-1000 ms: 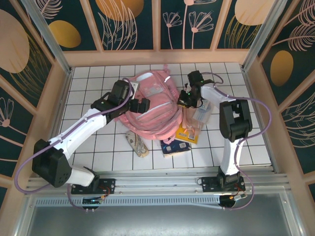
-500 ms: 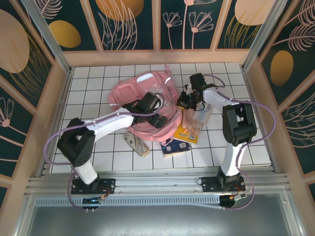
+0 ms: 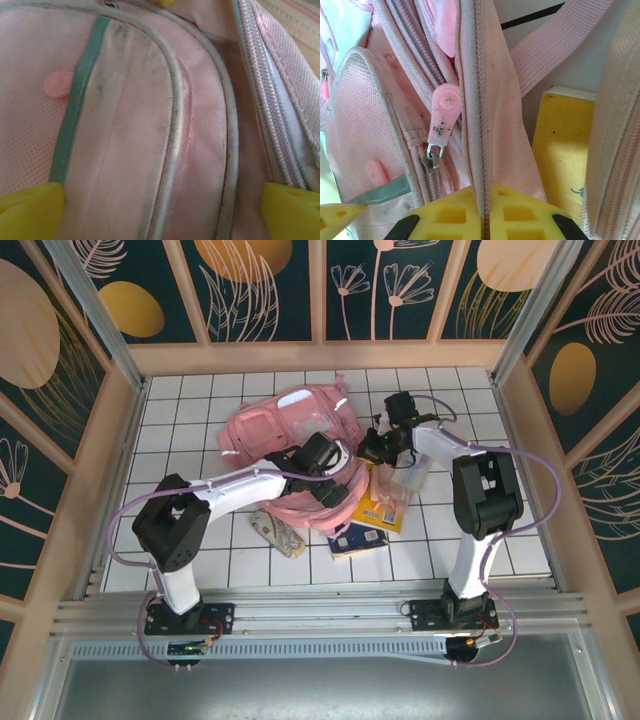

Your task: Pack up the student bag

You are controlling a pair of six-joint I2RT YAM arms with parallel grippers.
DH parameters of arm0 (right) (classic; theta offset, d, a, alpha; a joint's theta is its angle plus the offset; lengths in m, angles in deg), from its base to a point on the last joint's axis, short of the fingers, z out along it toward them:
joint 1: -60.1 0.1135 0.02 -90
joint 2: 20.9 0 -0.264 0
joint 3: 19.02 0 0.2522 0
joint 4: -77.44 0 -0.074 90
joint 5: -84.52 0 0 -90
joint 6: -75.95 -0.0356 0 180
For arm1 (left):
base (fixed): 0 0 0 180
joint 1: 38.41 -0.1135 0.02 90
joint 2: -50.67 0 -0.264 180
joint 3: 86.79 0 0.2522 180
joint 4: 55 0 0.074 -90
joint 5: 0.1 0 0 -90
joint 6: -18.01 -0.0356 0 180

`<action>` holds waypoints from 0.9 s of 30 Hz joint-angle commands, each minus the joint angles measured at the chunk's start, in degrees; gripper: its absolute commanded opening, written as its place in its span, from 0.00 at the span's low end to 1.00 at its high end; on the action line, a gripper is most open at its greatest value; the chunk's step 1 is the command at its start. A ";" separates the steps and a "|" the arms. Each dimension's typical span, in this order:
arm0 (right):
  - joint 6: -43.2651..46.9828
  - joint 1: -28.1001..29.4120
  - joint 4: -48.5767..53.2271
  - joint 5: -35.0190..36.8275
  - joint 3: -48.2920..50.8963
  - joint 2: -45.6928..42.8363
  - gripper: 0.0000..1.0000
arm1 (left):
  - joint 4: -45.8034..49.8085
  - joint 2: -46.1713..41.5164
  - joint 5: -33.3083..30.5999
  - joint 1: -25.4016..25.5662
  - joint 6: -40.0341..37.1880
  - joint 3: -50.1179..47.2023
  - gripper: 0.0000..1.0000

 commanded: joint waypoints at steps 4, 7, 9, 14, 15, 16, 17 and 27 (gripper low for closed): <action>-1.08 2.46 -1.67 -2.15 -0.69 -1.64 0.10 | 3.08 7.41 -9.51 0.31 -0.36 2.56 0.83; -1.33 2.69 -2.31 -1.99 1.29 -2.94 0.10 | 5.61 10.53 -13.06 0.15 -0.49 7.11 0.03; -1.34 2.66 -2.79 -1.93 2.71 -4.07 0.10 | 5.49 10.66 -14.84 0.08 -0.44 7.87 0.00; -1.41 2.59 -3.98 -1.60 6.02 -6.57 0.10 | 4.65 2.88 -16.14 -0.60 -0.11 5.94 0.00; -1.49 2.59 -4.40 -1.66 6.72 -7.02 0.10 | 4.72 0.94 -15.82 -1.01 -0.12 5.89 0.00; -1.65 2.61 -5.05 -1.90 7.57 -7.52 0.10 | 4.89 -1.76 -14.48 -1.61 -0.35 5.91 0.00; -1.93 2.55 -5.99 -2.28 8.38 -8.14 0.09 | 4.92 -4.41 -14.28 -2.12 -0.39 5.82 0.00; -5.00 0.28 -14.63 -6.50 10.71 -15.32 0.63 | 7.03 -19.12 -3.33 -3.81 -7.95 -2.11 0.00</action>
